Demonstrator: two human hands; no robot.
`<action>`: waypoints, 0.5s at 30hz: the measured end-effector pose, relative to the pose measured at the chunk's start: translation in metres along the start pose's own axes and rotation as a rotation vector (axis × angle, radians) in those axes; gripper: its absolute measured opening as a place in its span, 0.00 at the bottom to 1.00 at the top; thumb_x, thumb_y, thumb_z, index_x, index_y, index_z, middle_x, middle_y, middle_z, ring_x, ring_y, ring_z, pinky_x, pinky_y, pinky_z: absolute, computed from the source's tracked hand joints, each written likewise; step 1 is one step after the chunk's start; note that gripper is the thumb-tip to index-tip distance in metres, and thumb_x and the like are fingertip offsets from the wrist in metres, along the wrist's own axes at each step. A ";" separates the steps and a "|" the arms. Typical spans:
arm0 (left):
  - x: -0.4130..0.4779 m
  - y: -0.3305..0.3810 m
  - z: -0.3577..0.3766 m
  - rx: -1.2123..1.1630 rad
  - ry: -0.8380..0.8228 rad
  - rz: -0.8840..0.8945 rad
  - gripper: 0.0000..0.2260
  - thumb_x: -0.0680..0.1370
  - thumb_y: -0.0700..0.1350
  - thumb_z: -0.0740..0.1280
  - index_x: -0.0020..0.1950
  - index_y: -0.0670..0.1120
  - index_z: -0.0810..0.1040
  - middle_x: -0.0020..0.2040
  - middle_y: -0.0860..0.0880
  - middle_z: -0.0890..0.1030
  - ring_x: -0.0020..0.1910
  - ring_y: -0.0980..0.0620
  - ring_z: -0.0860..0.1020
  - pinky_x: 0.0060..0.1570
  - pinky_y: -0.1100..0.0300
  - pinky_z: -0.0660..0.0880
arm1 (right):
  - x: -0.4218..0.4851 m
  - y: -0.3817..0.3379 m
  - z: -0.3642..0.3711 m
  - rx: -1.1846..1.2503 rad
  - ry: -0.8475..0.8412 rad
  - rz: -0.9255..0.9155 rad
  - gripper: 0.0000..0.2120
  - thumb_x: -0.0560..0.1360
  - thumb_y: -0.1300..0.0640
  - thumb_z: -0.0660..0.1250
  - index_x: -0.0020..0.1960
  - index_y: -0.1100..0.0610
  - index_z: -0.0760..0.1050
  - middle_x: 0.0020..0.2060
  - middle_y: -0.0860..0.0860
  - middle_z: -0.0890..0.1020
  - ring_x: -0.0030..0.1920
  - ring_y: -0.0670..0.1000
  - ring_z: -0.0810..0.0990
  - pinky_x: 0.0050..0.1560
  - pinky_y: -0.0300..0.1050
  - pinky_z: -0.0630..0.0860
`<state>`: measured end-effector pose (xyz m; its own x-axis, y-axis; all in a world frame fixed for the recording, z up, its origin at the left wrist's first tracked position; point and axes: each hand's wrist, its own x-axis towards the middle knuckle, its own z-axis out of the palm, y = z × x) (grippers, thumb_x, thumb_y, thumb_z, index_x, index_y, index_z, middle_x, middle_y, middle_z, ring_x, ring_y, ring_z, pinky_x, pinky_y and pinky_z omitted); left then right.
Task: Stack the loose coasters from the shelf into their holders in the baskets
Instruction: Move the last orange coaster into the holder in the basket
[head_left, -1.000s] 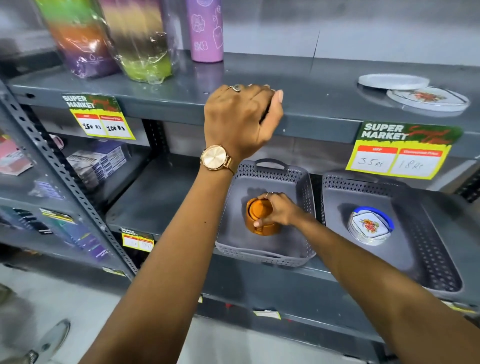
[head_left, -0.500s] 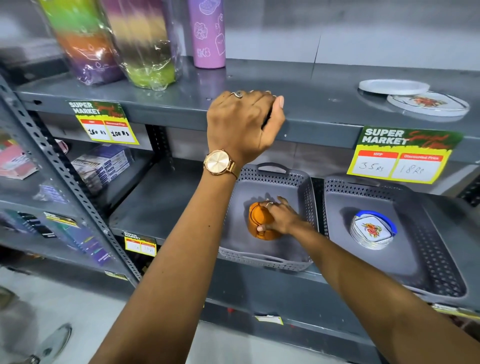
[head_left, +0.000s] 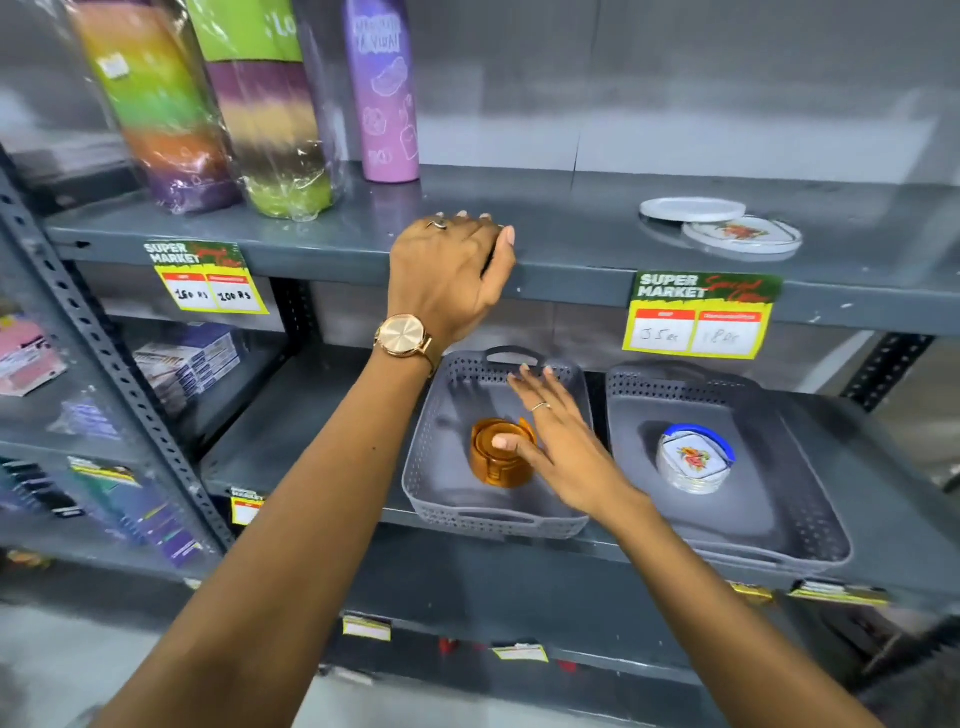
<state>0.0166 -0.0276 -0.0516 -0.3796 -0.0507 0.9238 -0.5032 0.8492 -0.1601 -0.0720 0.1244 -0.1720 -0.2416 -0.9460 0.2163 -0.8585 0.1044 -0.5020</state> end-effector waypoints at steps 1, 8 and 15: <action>0.001 0.000 -0.001 0.000 -0.031 0.000 0.20 0.81 0.49 0.55 0.36 0.44 0.80 0.32 0.46 0.82 0.32 0.44 0.79 0.35 0.55 0.71 | -0.011 -0.009 -0.011 0.020 0.050 -0.039 0.42 0.73 0.30 0.49 0.78 0.54 0.51 0.79 0.49 0.51 0.79 0.49 0.43 0.77 0.45 0.46; 0.021 0.035 -0.009 -0.085 -0.176 -0.071 0.26 0.80 0.56 0.50 0.30 0.46 0.76 0.27 0.46 0.78 0.28 0.42 0.76 0.28 0.59 0.61 | -0.061 -0.068 -0.109 0.072 0.290 -0.205 0.30 0.78 0.46 0.61 0.77 0.52 0.58 0.76 0.45 0.60 0.76 0.40 0.56 0.75 0.33 0.52; 0.045 0.056 -0.007 -0.056 -0.268 -0.123 0.28 0.77 0.61 0.45 0.42 0.48 0.82 0.35 0.46 0.82 0.37 0.42 0.80 0.31 0.58 0.64 | -0.012 -0.057 -0.203 0.011 0.573 -0.147 0.24 0.75 0.46 0.66 0.67 0.56 0.72 0.65 0.51 0.77 0.67 0.49 0.73 0.67 0.42 0.69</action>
<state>-0.0231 0.0210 -0.0165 -0.5136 -0.2859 0.8090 -0.5176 0.8552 -0.0264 -0.1117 0.1921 0.0236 -0.3285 -0.6333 0.7007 -0.8975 -0.0217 -0.4404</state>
